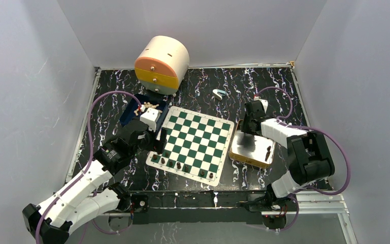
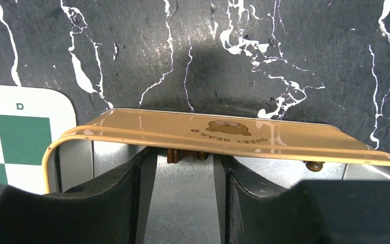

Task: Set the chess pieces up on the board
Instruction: Pick up the chess piece from the storage box.

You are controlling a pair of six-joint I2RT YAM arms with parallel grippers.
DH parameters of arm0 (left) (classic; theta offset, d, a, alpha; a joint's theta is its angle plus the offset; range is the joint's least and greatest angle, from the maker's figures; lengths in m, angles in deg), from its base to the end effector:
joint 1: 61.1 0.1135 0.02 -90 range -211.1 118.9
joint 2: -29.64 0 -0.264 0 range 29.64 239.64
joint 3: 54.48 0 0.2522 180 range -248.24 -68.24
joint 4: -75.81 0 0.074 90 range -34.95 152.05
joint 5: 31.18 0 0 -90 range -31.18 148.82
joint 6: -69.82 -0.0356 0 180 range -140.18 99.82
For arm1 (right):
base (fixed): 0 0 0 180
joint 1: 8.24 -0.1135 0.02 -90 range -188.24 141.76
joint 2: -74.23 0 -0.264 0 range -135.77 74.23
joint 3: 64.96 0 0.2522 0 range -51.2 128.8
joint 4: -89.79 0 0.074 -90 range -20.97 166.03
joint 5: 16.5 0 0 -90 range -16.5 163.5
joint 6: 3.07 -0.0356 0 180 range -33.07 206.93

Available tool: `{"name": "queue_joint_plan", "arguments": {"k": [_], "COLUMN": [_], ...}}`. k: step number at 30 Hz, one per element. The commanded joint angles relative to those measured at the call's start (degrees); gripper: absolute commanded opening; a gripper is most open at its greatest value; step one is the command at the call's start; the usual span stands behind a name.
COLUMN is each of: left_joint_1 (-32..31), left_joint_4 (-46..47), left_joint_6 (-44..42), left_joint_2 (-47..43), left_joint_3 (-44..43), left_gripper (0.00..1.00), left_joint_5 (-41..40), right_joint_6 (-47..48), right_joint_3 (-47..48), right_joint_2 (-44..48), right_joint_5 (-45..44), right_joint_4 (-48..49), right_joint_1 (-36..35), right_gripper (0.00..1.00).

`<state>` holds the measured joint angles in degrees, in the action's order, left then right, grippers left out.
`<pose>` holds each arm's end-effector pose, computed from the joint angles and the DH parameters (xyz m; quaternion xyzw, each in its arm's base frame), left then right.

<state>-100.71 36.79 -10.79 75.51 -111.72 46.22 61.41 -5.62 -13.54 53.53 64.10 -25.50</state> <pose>0.1434 -0.1086 0.3022 0.1668 0.8358 -0.1279 0.5071 0.2848 0.0758 0.1702 0.1207 0.9307 -0.0430 0.3426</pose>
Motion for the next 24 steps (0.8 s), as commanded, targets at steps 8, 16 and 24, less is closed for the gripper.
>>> {"name": "queue_joint_plan", "arguments": {"k": [8,16,24], "left_joint_1": [-0.20,-0.20,-0.15], "left_joint_4": [1.52,1.76,5.46], "left_joint_6": [-0.33,-0.25,1.40], "left_joint_2": [-0.01,0.63,0.16], "left_joint_3": [0.59,0.46,0.84], "left_gripper": [0.82,0.78,0.77], "left_joint_5": [0.70,3.00,9.23], "right_joint_6": [-0.23,0.11,0.94], "right_joint_3": [0.73,2.80,3.86], "right_joint_2": [1.22,5.24,11.89], "right_joint_5": [-1.70,-0.94,7.11], "right_joint_4": [0.02,-7.56,-13.87], "right_joint_1": [0.38,0.38,0.33], "right_gripper": [0.39,0.35,0.33]}}
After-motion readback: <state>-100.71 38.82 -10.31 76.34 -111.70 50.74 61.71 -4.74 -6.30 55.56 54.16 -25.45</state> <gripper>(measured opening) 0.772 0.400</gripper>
